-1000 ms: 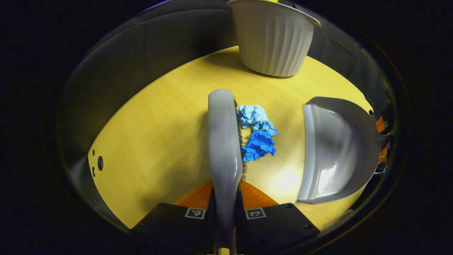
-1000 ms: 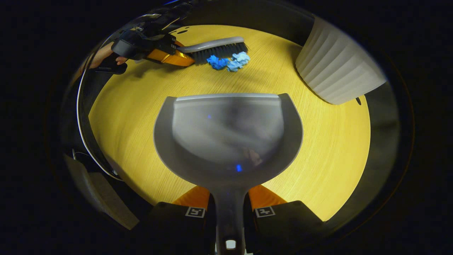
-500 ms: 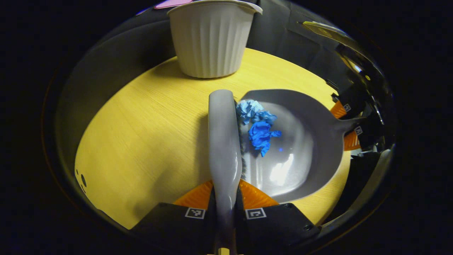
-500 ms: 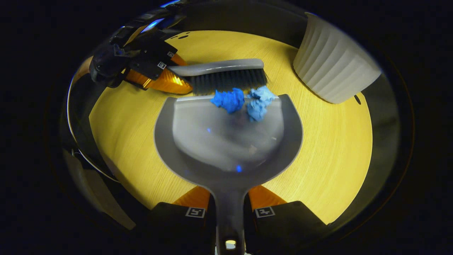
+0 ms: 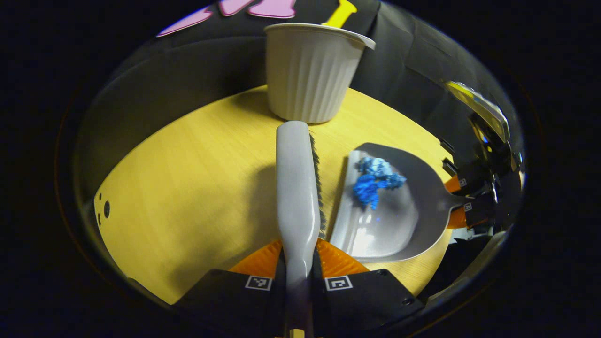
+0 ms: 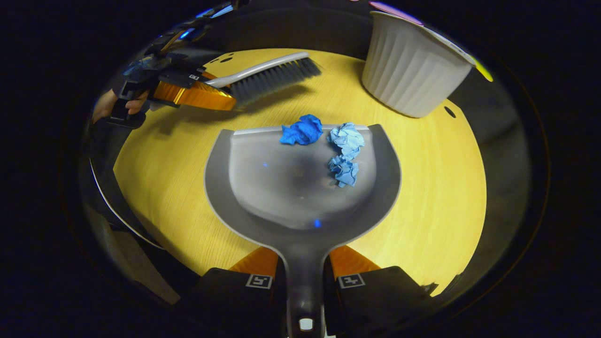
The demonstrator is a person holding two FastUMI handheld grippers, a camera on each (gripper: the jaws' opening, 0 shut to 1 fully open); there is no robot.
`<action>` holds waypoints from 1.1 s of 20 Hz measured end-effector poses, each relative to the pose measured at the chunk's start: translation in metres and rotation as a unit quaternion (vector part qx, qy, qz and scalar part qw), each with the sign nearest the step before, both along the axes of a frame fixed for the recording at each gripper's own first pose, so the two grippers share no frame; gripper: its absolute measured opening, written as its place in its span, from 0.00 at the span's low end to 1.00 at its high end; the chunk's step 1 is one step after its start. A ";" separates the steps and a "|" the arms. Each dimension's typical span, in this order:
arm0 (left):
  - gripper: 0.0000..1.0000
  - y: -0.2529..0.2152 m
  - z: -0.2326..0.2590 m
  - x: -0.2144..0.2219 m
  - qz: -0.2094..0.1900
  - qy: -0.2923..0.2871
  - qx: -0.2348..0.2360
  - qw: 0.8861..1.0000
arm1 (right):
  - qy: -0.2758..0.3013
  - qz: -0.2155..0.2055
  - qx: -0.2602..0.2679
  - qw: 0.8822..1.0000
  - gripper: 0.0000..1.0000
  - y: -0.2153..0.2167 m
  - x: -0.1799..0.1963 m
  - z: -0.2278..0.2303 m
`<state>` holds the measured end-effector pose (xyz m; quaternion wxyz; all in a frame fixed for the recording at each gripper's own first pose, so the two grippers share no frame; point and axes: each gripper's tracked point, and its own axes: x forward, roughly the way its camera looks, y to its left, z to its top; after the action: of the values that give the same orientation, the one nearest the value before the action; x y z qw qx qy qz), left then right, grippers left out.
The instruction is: Pick up the small broom and dustpan from the desktop, sweep the trash into the dustpan with the broom, and then empty the trash into the garbage bin.
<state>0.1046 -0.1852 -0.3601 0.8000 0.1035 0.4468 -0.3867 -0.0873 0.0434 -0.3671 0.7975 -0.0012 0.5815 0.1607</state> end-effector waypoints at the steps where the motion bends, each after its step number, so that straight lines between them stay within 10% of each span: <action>1: 0.27 0.001 0.000 -0.003 0.016 -0.003 0.000 1.000 | -0.003 -0.018 0.003 1.000 0.36 0.002 0.005 0.005; 12: 0.27 0.004 -0.022 -0.016 0.122 0.020 -0.007 0.992 | -0.016 -0.159 -0.004 0.987 0.36 -0.032 0.039 0.032; 22: 0.30 -0.001 -0.040 -0.023 0.168 0.035 -0.007 0.985 | -0.031 -0.203 -0.032 0.978 0.36 -0.050 0.069 0.059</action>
<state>0.0815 -0.1866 -0.3996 0.8384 0.0079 0.4826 -0.2534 -0.0181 -0.0063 -0.3083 0.8310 0.0860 0.5491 -0.0236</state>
